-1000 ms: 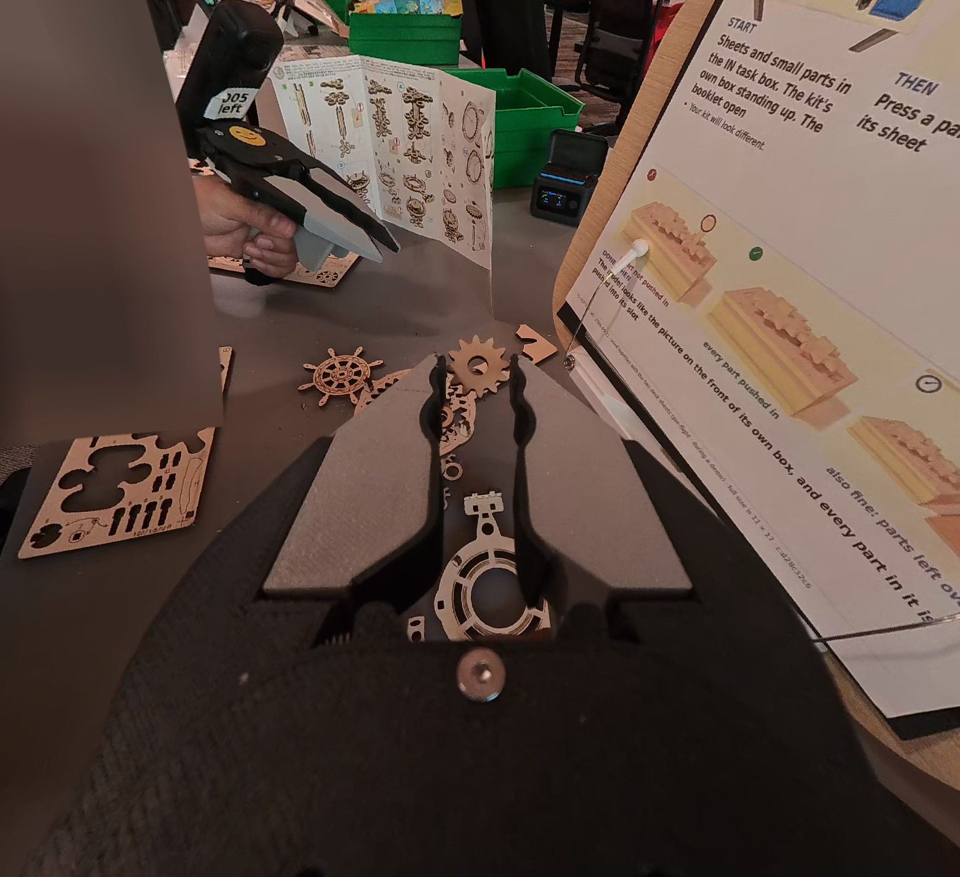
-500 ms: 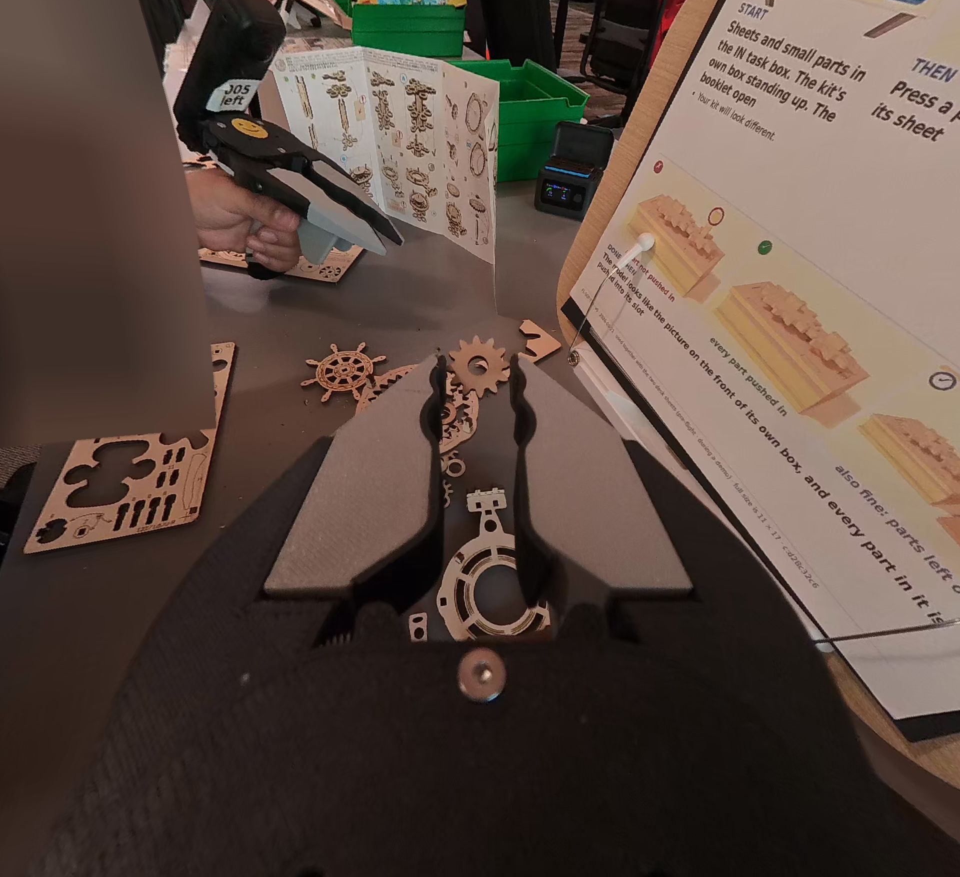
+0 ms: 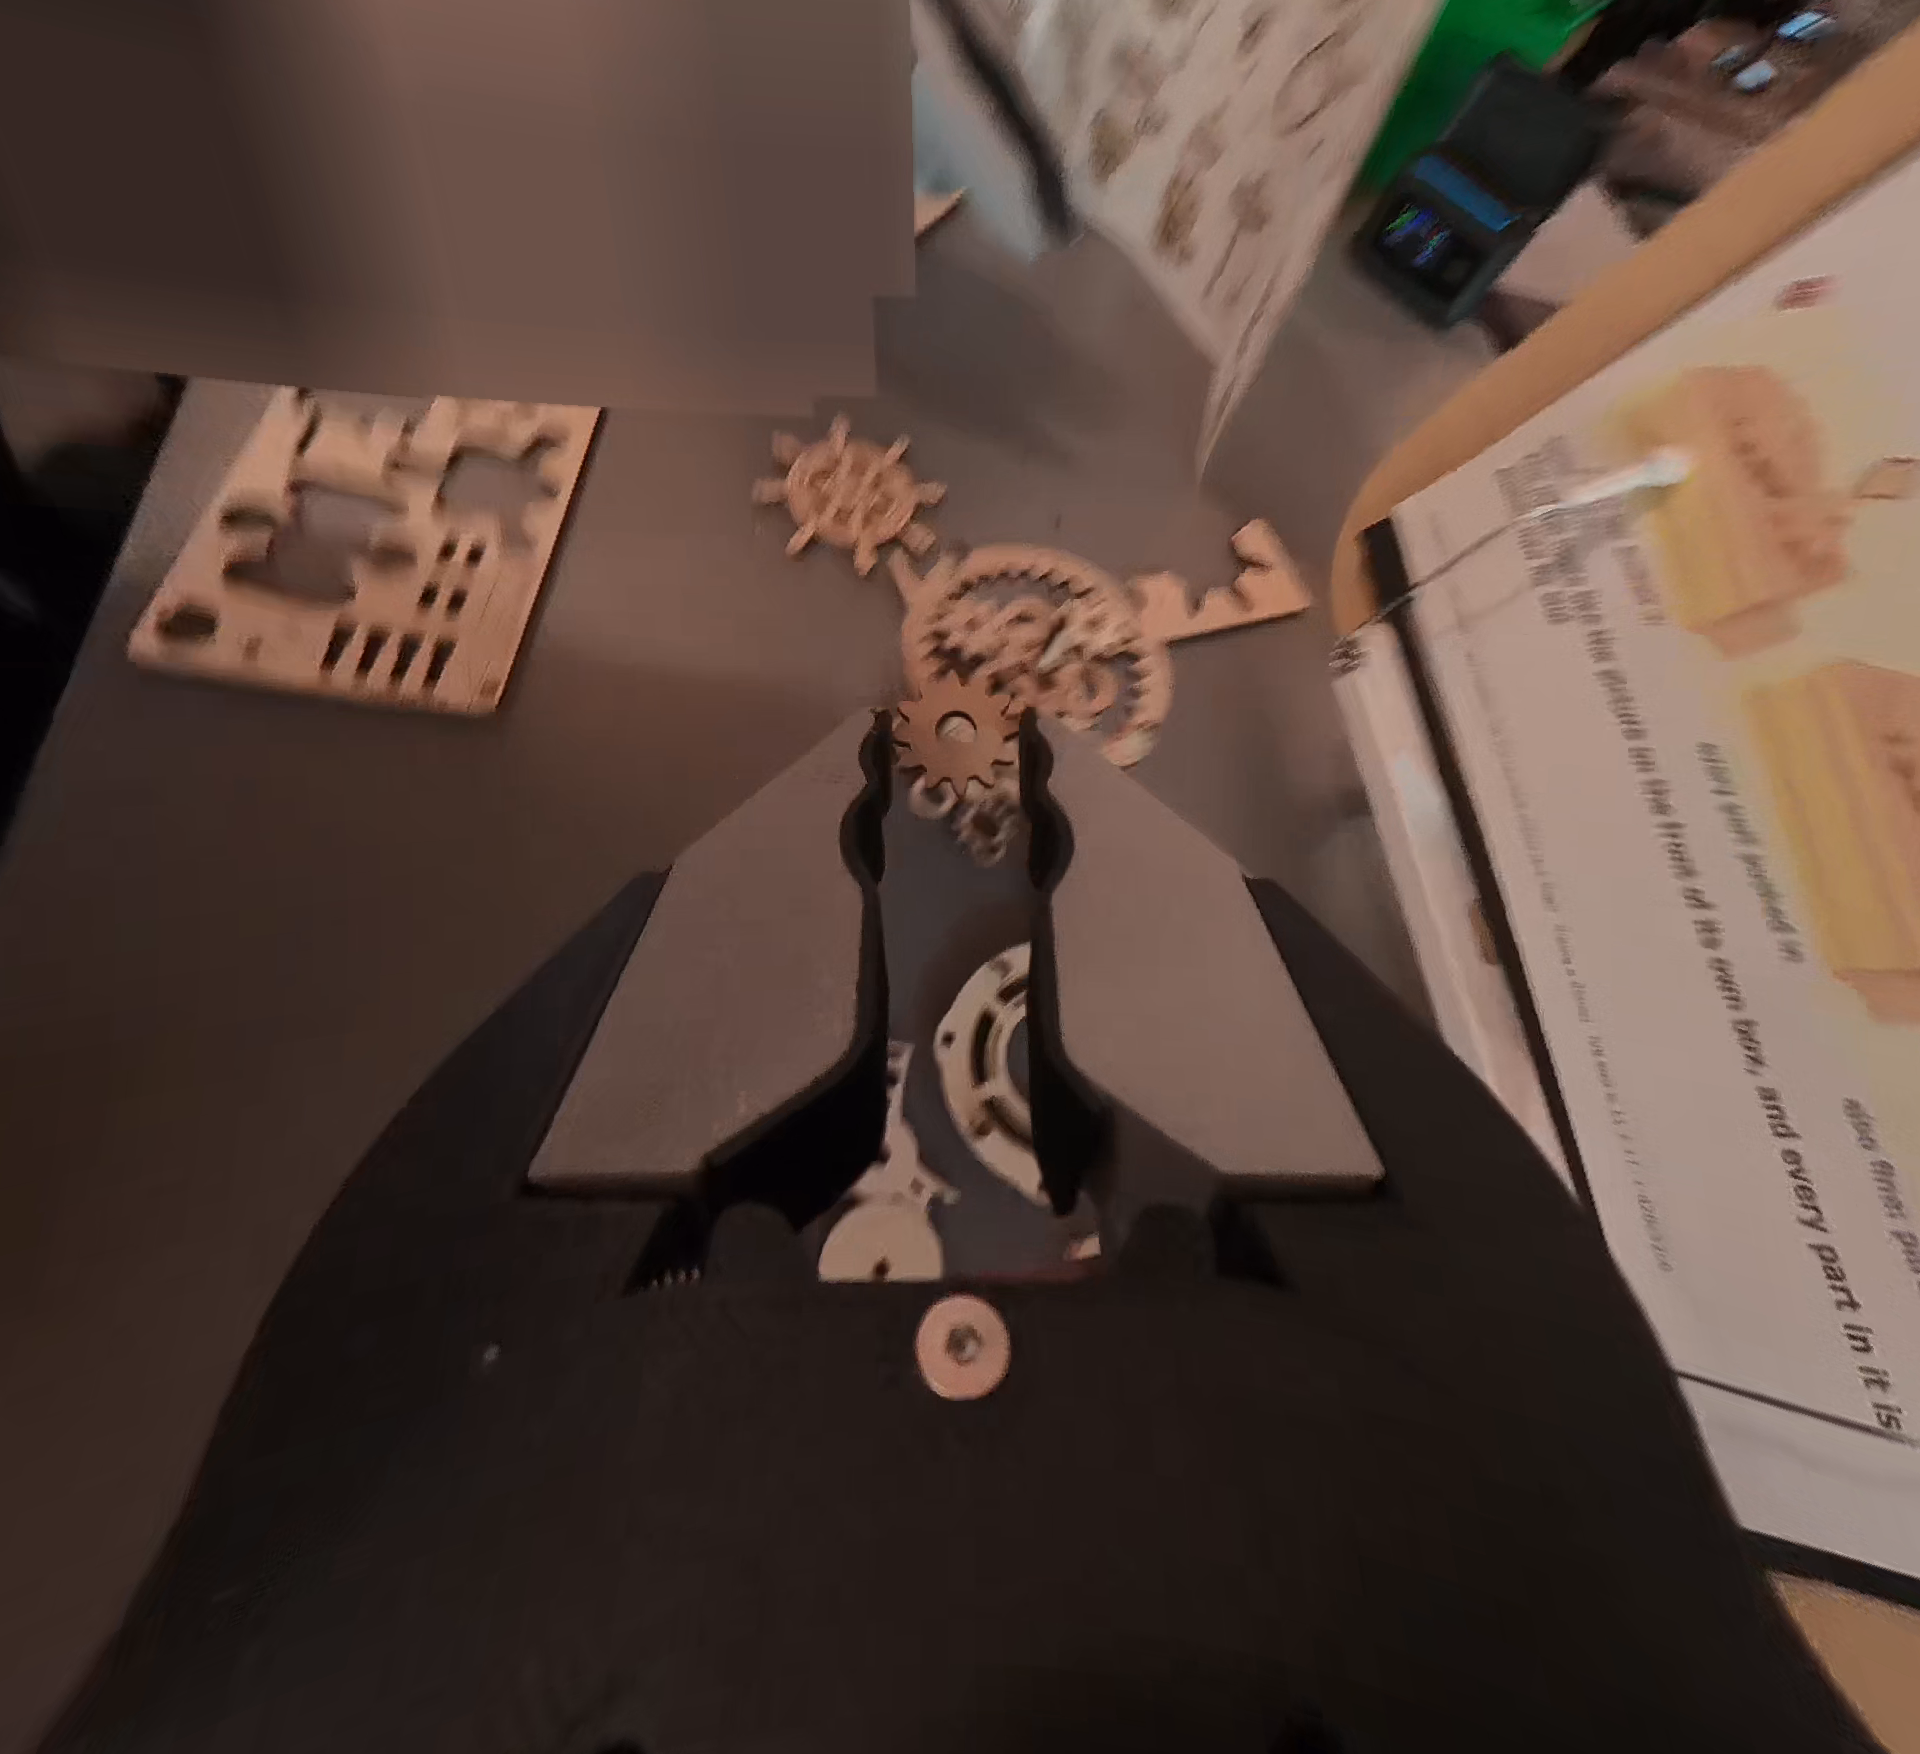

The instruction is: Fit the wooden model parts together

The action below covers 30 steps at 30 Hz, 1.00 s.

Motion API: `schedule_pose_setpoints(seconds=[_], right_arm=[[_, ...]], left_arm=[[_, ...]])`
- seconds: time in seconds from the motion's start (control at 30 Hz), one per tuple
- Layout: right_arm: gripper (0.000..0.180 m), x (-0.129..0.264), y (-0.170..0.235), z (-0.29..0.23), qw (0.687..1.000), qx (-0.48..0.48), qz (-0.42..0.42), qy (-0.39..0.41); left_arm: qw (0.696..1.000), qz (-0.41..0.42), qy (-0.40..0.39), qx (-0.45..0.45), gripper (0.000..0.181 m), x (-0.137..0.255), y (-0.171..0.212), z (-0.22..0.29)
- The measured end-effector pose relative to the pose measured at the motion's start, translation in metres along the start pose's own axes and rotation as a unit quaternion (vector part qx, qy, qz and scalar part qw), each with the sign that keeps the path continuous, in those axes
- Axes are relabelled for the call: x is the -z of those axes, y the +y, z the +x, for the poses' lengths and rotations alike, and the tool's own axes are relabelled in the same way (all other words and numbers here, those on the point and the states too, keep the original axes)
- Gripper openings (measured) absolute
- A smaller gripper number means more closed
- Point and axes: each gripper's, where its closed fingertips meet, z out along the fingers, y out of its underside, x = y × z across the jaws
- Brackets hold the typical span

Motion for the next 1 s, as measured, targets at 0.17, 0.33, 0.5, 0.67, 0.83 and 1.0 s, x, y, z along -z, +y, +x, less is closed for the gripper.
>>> schedule_pose_setpoints(seconds=[0.17,0.33,0.5,0.67,0.83,1.0], right_arm=[[0.021,-0.001,0.012,-0.023,0.998,0.021,-0.045,-0.043],[0.021,0.001,0.027,-0.037,0.994,0.003,-0.073,-0.087],[0.021,-0.004,0.039,-0.040,0.991,0.007,-0.099,-0.088],[0.021,0.008,0.030,-0.036,0.995,-0.014,-0.055,-0.086],[0.021,-0.002,0.040,-0.049,0.990,-0.019,-0.073,-0.119],[0.021,-0.022,0.037,-0.070,0.985,-0.009,-0.076,-0.157]], left_arm=[[1.000,-0.002,-0.009,-0.018,0.021,-0.001,0.001,-0.002],[0.999,0.006,-0.014,-0.035,0.021,0.001,-0.003,-0.005],[0.998,-0.002,-0.016,-0.068,0.023,0.001,-0.001,-0.002],[0.997,0.030,-0.023,-0.067,0.023,0.011,-0.015,-0.007],[0.995,0.025,-0.043,-0.091,0.023,0.009,-0.012,-0.013],[0.994,0.017,-0.046,-0.102,0.023,0.007,-0.008,-0.014]])
